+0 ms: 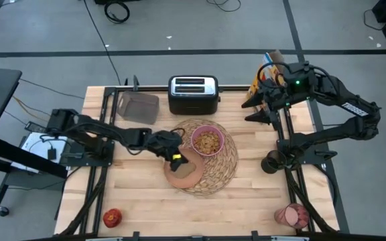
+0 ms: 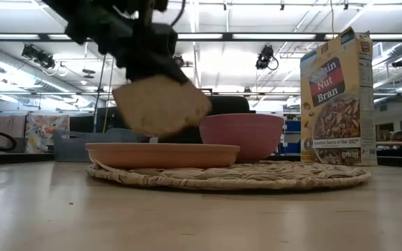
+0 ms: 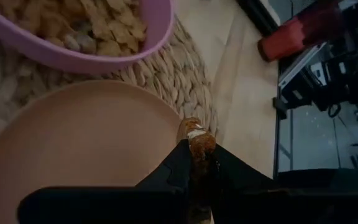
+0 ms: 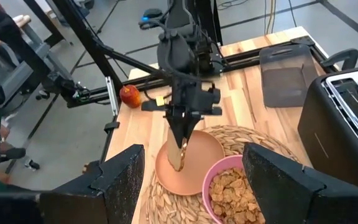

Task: Arrange a breakfast setting
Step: Put the toasted bread from the toaster on the brown plate on the brown placemat, then put the red apple to the top right of the pink bowl on the brown placemat

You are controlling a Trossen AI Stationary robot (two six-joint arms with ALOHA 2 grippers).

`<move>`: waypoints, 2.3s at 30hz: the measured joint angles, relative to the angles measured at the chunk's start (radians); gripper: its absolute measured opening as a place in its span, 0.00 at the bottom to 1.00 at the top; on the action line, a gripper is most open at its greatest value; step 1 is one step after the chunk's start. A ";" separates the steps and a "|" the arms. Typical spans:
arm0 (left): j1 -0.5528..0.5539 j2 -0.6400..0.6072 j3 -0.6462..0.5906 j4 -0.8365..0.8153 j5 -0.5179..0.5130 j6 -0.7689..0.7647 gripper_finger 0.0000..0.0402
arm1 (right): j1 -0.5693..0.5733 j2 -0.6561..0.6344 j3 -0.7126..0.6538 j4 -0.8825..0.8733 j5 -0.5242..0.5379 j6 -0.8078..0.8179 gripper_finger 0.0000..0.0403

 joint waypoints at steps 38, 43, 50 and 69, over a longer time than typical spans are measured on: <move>0.105 0.041 0.227 -0.453 -0.071 0.218 0.61 | 0.000 -0.126 0.000 -0.097 0.135 -0.080 0.73; 0.113 0.041 0.425 -0.765 -0.062 0.263 0.64 | 0.000 -0.143 0.000 -0.138 0.150 -0.111 0.73; 0.064 0.039 0.634 -1.126 -0.009 0.183 0.65 | 0.000 -0.137 0.000 -0.137 0.310 -0.108 0.73; -0.457 -0.023 0.651 -1.510 0.116 -0.370 0.86 | 0.349 -0.070 0.000 -0.024 0.496 0.057 0.73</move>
